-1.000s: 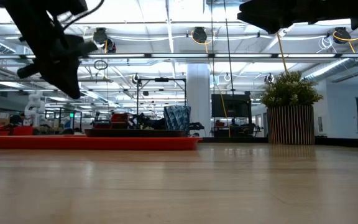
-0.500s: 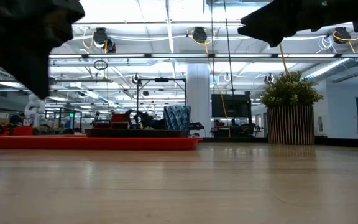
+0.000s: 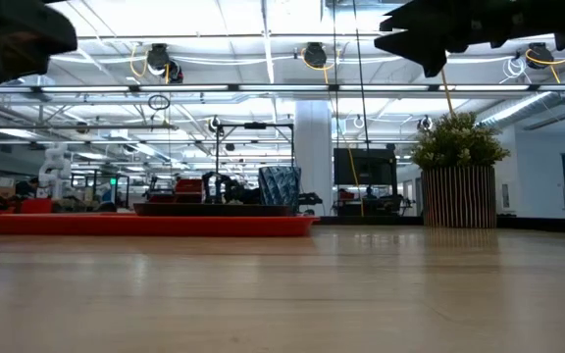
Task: Pick and place plate/cup/fork/spoon on tray
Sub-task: Put the blue spoon on the red tray to the left of the orange fork
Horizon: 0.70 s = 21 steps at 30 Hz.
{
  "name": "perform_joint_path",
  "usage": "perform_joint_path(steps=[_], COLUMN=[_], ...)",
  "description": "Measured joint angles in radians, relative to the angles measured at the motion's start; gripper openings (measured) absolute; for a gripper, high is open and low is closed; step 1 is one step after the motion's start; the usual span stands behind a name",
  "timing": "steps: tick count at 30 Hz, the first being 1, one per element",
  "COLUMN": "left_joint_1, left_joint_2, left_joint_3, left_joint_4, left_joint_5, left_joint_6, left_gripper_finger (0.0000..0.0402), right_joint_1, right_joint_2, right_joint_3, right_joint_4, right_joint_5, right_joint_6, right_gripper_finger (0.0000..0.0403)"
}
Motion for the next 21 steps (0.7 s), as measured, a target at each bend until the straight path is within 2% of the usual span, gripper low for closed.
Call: perform_joint_path(steps=[5,15,21], left_joint_1=[-0.006,0.035,0.04], left_joint_2=[0.033,0.092,0.108], left_joint_3=[0.0,0.0,-0.001], left_joint_4=[0.028,-0.014,-0.014], left_joint_5=[0.002,0.05,0.134], left_joint_6=[-0.062,-0.131,-0.152], left_gripper_finger=[0.0062,0.018,0.0203], right_joint_1=[0.001,0.0,0.001], right_joint_2=[0.0,0.0,0.0], right_joint_3=[0.0,0.0,0.0], right_joint_4=[0.021,0.046,0.042], right_joint_5=[-0.02,-0.02,-0.02], right_joint_6=[-0.032,-0.106,-0.13], right_gripper_finger=[0.0203,0.0203,0.0203])
